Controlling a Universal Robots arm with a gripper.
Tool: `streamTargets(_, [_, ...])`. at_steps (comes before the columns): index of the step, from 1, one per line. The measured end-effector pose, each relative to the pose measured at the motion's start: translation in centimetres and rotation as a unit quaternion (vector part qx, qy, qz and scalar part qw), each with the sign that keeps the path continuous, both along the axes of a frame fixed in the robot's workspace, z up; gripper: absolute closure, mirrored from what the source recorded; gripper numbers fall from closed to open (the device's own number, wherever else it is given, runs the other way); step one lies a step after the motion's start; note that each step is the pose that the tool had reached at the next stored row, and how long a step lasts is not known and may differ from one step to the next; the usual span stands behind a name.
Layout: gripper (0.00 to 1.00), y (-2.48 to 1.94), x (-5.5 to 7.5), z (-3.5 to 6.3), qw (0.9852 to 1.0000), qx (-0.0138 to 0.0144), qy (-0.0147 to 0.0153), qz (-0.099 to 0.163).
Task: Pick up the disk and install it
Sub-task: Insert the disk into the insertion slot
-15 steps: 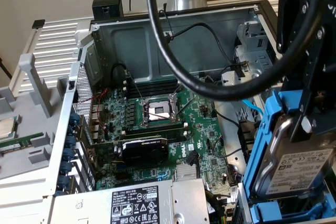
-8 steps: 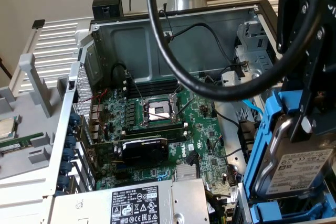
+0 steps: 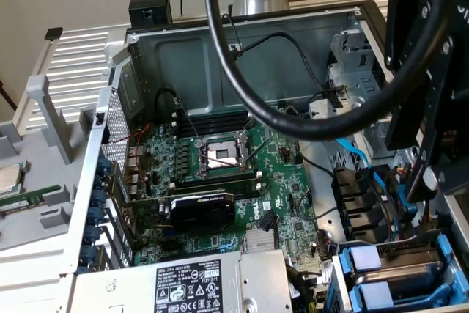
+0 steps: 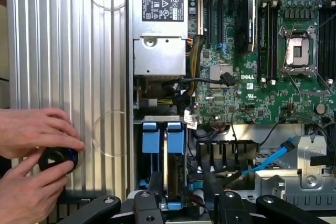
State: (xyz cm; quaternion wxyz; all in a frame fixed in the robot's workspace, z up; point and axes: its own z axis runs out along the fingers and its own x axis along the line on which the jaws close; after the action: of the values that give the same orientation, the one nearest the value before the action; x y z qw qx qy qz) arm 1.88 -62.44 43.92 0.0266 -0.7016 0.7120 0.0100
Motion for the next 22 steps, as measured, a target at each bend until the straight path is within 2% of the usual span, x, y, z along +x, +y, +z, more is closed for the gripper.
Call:
streamTargets(18, [0.55,0.01,0.6,0.01,1.0000,-0.0001,0.0002,0.000])
streamTargets(22, [0.55,0.04,1.4,0.00,1.0000,0.0000,0.0027,0.000])
